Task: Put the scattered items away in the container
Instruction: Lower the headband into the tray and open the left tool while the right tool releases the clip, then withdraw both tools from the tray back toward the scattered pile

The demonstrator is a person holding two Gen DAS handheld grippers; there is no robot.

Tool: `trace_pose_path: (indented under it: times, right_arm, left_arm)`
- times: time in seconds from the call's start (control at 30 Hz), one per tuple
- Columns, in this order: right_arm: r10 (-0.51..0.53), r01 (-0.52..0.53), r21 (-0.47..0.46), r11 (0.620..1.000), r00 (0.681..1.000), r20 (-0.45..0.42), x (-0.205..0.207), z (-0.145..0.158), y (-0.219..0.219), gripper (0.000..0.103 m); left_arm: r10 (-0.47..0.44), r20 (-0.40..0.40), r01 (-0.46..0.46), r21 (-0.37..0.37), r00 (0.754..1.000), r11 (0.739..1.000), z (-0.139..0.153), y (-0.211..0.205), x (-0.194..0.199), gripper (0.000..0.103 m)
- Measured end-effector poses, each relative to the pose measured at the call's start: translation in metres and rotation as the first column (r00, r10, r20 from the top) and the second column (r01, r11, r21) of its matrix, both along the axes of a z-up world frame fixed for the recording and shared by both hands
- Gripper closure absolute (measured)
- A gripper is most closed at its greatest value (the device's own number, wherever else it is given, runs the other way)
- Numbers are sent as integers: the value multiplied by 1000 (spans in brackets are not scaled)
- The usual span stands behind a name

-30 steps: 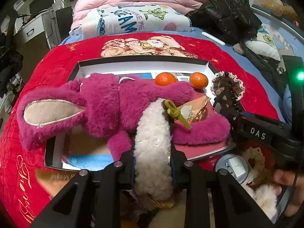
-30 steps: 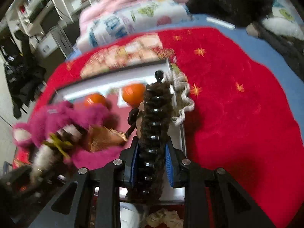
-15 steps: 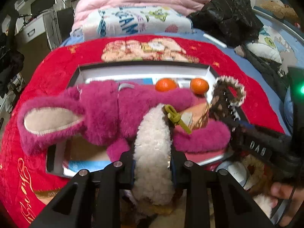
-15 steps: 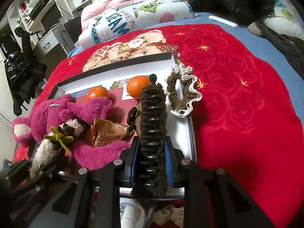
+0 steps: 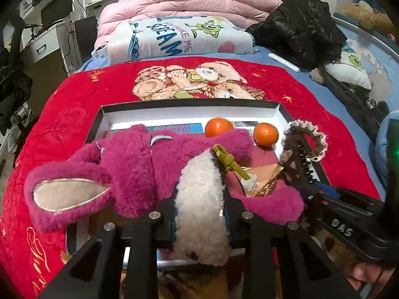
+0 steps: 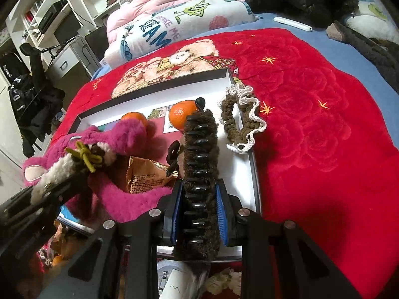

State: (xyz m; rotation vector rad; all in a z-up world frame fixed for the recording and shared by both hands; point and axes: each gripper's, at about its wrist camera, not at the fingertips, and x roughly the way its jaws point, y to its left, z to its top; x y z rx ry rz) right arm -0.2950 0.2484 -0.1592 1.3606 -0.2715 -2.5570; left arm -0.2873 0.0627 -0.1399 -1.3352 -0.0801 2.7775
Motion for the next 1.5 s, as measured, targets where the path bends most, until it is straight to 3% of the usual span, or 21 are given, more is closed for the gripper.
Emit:
trace_pose_path:
  times: [0.23,0.6,0.73,0.9,0.97,1.03,1.2,1.3,1.37,1.5]
  right_arm:
    - [-1,1,-2,1000,1000,-1,-1,-1,-1,80]
    - [-2,2,4,1000,1000,-5,-1,-1,-2,80]
    - [-5,5,-6,1000,1000,-5,-1,-1,-1,79]
    - [26,-26,-11,1000,1000,-13,1,3,-3,64]
    - [25,-25,-1,1000,999,-27,2,7,-4,57]
    - [23,-23,-4,1000,999,-33,2,9,-2,50]
    - [40,-41,-36,998,998,-46,2,13,-5,35]
    - [51,-53,-32,998,998,-49,3,15,-10,21]
    - [45,-48,-40,998,997,-60,4,19,-10,0]
    - [33,-36,-47,998,997,-72,5,28,-5,0]
  left_arm:
    - [11,87,-10,-7,996,1000,-31,-4,-13,75]
    - [11,70,-5,-79,997,997,-32,3,-8,67]
    - [21,86,-14,-80,996,997,-34,0,-9,47]
    - [36,92,-31,-65,995,997,-33,-3,-8,40]
    - [45,86,-39,-66,995,997,-31,-3,-7,27]
    - [48,79,-43,-61,996,997,-30,-3,-8,22]
    - [46,83,-40,-62,996,997,-29,-4,-8,18]
    - [40,69,-34,-81,997,996,-25,-2,-6,5]
    - [42,45,-37,-95,998,995,-19,0,-5,0]
    - [15,67,-10,-80,998,997,-19,-1,-5,0]
